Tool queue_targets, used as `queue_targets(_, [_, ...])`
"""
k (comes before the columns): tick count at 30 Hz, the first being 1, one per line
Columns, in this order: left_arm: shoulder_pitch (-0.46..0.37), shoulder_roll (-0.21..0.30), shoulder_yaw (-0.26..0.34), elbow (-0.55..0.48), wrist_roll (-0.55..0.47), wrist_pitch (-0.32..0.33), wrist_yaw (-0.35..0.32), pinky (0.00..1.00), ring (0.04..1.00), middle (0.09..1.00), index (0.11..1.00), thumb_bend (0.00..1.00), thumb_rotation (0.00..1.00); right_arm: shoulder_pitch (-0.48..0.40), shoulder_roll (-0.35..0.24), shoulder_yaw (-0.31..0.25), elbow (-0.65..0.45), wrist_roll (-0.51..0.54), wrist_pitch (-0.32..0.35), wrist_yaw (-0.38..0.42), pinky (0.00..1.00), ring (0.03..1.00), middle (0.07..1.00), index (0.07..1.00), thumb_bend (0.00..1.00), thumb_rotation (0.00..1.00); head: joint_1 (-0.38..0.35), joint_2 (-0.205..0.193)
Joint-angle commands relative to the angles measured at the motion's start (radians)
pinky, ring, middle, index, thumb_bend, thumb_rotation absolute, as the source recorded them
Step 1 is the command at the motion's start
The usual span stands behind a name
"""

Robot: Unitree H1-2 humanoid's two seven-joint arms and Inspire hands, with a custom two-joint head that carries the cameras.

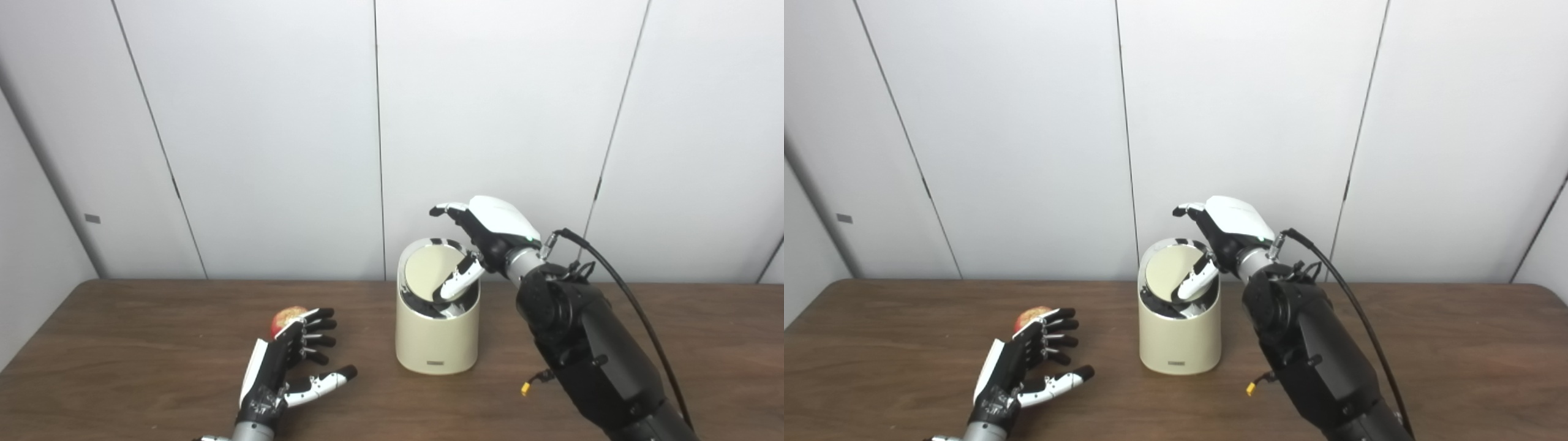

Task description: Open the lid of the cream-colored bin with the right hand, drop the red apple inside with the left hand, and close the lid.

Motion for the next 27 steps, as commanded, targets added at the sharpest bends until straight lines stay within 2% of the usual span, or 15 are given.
queue_targets(1, [-0.031, 0.009, 0.001, -0.036, 0.003, -0.027, 0.002, 0.55, 0.668, 0.748, 0.789, 0.72, 0.03, 0.001, -0.016, -0.008, -0.006, -0.016, 0.007, 0.003, 0.63, 0.833, 0.904, 0.854, 0.85, 0.09, 0.001, 0.0])
queue_targets(8, [-0.035, 0.01, 0.001, -0.028, -0.002, -0.032, -0.002, 0.54, 0.665, 0.748, 0.789, 0.72, 0.02, 0.007, -0.025, -0.057, -0.081, 0.02, 0.006, -0.012, 0.64, 0.827, 0.888, 0.852, 0.84, 0.14, 0.0, -0.003])
queue_targets(15, [-0.038, 0.011, 0.001, -0.018, -0.003, -0.038, -0.001, 0.54, 0.666, 0.747, 0.79, 0.73, 0.03, 0.031, -0.02, -0.143, -0.191, 0.042, 0.007, -0.018, 0.66, 0.852, 0.899, 0.858, 0.83, 0.15, -0.003, -0.003])
queue_targets(23, [-0.032, 0.011, -0.002, -0.029, -0.006, -0.029, -0.007, 0.56, 0.677, 0.754, 0.794, 0.72, 0.03, 0.076, -0.037, -0.204, -0.252, 0.091, -0.005, -0.058, 0.62, 0.813, 0.87, 0.853, 0.82, 0.14, 0.002, 0.003])
queue_targets(27, [-0.033, 0.011, -0.001, -0.029, -0.006, -0.029, -0.007, 0.55, 0.672, 0.757, 0.795, 0.72, 0.03, 0.132, -0.025, -0.247, -0.287, 0.143, -0.02, -0.108, 0.55, 0.765, 0.869, 0.842, 0.83, 0.11, -0.003, 0.003])
